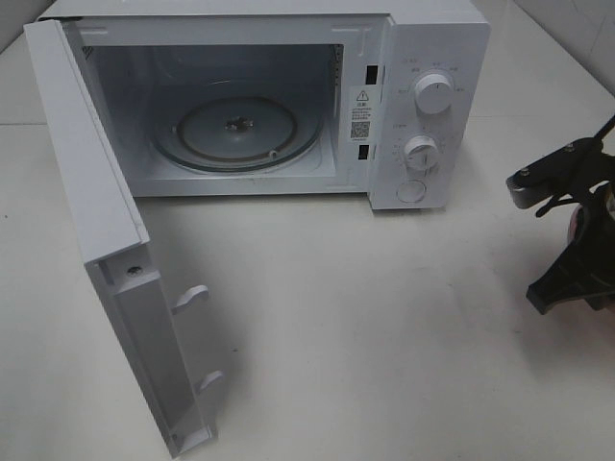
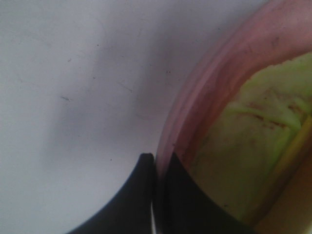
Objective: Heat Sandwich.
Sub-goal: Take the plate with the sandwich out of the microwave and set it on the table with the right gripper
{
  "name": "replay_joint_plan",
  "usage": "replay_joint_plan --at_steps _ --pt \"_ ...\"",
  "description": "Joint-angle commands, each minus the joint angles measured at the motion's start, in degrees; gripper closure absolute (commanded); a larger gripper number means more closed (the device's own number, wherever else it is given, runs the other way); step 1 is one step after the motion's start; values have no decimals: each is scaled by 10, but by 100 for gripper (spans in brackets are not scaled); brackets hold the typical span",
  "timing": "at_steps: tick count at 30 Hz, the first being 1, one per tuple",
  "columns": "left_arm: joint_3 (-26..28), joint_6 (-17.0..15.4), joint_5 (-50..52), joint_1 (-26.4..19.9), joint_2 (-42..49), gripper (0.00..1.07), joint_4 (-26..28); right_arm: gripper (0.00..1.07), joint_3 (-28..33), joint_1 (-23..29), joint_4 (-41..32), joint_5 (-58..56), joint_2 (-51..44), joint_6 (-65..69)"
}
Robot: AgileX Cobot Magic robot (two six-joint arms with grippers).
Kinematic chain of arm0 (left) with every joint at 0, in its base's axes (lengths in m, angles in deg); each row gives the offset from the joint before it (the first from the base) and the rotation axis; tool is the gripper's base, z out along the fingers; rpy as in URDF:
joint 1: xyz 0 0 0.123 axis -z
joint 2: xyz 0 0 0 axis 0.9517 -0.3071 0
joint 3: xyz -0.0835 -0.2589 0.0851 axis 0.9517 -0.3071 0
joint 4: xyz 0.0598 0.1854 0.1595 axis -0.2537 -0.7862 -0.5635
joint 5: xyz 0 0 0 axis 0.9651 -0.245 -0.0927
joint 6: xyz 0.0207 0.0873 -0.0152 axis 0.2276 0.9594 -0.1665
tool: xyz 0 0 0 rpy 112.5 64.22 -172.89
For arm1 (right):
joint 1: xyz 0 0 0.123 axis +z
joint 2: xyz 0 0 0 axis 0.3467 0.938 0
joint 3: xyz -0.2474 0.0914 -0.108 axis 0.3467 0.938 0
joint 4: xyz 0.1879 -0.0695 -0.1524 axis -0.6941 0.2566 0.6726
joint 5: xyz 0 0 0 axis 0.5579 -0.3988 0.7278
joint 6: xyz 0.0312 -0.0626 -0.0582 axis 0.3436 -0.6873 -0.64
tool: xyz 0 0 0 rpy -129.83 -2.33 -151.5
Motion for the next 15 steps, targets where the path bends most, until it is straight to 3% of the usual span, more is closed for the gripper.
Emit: replay_joint_plan --at_steps 1,15 --pt "-3 0 7 -1 13 9 1 107 -1 -4 26 15 30 35" --pt "-3 0 7 -1 13 9 1 106 -1 -4 40 69 101 80"
